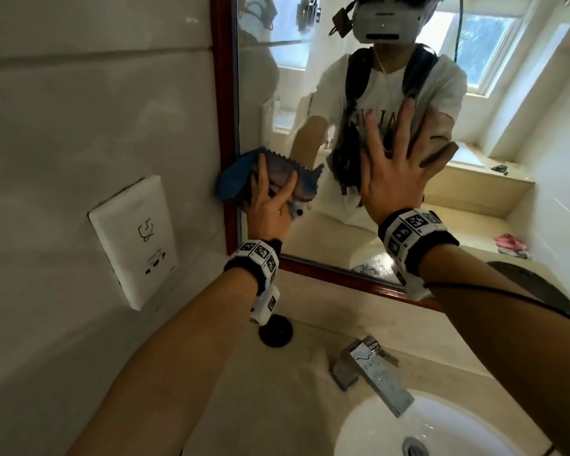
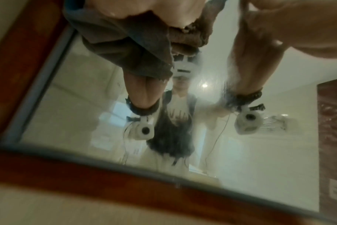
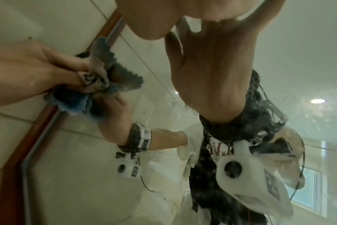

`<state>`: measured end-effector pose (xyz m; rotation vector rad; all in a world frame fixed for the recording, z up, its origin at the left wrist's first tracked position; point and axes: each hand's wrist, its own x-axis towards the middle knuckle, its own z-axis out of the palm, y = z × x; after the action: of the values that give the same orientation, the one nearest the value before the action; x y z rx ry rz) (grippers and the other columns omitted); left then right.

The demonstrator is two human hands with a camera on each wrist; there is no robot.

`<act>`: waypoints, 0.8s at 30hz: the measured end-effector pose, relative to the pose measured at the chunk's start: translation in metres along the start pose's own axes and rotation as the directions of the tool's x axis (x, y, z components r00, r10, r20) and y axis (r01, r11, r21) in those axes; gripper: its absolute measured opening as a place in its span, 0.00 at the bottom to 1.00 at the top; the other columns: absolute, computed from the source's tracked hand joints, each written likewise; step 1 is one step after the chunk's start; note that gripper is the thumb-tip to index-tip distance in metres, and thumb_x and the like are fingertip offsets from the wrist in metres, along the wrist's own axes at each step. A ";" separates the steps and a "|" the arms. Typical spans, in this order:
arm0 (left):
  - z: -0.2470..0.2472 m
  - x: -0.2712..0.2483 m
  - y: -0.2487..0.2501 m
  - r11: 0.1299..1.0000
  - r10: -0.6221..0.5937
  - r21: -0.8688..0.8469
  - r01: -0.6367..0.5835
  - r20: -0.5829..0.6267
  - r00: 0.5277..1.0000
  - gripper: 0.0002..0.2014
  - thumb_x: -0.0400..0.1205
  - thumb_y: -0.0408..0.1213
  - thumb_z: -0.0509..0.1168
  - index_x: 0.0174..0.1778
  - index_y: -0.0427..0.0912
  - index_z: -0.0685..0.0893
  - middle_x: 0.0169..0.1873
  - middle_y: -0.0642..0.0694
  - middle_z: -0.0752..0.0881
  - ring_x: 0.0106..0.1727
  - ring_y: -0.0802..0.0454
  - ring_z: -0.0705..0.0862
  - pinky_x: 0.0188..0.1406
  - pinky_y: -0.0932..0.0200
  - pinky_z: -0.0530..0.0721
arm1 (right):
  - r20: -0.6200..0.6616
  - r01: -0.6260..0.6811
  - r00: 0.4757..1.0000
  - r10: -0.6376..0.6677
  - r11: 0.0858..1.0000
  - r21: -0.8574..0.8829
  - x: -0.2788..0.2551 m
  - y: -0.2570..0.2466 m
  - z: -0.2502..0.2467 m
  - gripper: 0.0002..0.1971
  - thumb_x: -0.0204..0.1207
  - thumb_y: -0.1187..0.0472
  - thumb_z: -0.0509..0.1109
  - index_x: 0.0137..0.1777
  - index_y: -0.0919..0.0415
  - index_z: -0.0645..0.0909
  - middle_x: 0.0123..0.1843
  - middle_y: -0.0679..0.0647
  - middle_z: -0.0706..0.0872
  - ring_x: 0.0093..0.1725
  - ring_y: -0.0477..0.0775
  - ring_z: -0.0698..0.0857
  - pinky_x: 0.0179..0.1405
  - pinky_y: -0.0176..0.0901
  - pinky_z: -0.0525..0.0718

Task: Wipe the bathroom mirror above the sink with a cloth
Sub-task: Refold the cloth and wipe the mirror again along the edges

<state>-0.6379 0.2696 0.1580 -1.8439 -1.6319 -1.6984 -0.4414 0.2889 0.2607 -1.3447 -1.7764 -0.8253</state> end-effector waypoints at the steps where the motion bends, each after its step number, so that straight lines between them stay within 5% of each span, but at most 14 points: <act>1: 0.001 -0.012 -0.006 1.000 -0.009 -0.027 0.009 0.009 1.000 0.27 0.80 0.21 0.64 0.73 0.48 0.81 0.84 0.30 0.54 0.83 0.38 0.55 0.83 0.55 0.59 | 0.000 0.010 1.000 -0.010 1.000 -0.002 -0.004 0.001 0.002 0.26 0.88 0.45 0.45 0.85 0.40 0.50 0.87 0.61 0.52 0.84 0.74 0.52 0.69 0.89 0.51; 2: 0.004 -0.024 -0.013 0.999 -0.019 -0.041 0.020 0.021 1.000 0.26 0.80 0.22 0.64 0.72 0.47 0.81 0.84 0.30 0.54 0.82 0.38 0.58 0.81 0.62 0.58 | 0.004 0.018 1.000 -0.018 1.000 -0.002 -0.009 0.002 0.005 0.26 0.88 0.45 0.45 0.85 0.40 0.50 0.87 0.61 0.52 0.84 0.74 0.52 0.69 0.89 0.51; 7: 0.020 -0.087 -0.049 0.998 -0.048 0.032 0.045 0.106 0.993 0.25 0.80 0.22 0.66 0.70 0.49 0.84 0.83 0.33 0.57 0.77 0.29 0.70 0.66 0.47 0.81 | 0.012 0.034 0.999 -0.034 0.999 -0.035 -0.021 0.006 0.014 0.26 0.88 0.45 0.47 0.85 0.42 0.52 0.86 0.63 0.54 0.83 0.74 0.53 0.70 0.88 0.49; 10: 0.030 -0.112 -0.056 0.998 -0.036 0.065 0.024 0.178 0.983 0.30 0.73 0.21 0.72 0.69 0.50 0.83 0.82 0.31 0.60 0.74 0.23 0.71 0.58 0.35 0.86 | 0.011 0.054 0.998 -0.054 0.997 -0.050 -0.022 0.008 0.018 0.26 0.88 0.46 0.47 0.86 0.42 0.52 0.86 0.64 0.54 0.83 0.76 0.54 0.70 0.89 0.48; 13: 0.036 -0.119 -0.053 0.994 -0.064 0.104 0.043 0.199 0.978 0.32 0.67 0.18 0.76 0.66 0.47 0.86 0.79 0.26 0.65 0.71 0.19 0.72 0.54 0.30 0.86 | 0.018 0.056 0.998 -0.055 0.996 -0.064 -0.021 0.007 0.018 0.27 0.88 0.46 0.47 0.86 0.43 0.51 0.86 0.66 0.55 0.82 0.78 0.54 0.69 0.90 0.48; 24: 0.067 -0.138 -0.018 0.971 -0.219 0.154 0.181 0.281 0.934 0.28 0.66 0.17 0.76 0.64 0.37 0.87 0.75 0.17 0.65 0.71 0.13 0.69 0.57 0.22 0.80 | 0.063 0.107 0.993 -0.100 0.988 -0.113 -0.033 0.023 0.014 0.28 0.87 0.42 0.48 0.86 0.45 0.53 0.85 0.65 0.57 0.83 0.75 0.56 0.72 0.86 0.52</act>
<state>-0.5783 0.2432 0.0182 -2.0065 -2.0565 -1.3967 -0.4162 0.2901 0.2262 -1.3725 -1.8808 -0.9685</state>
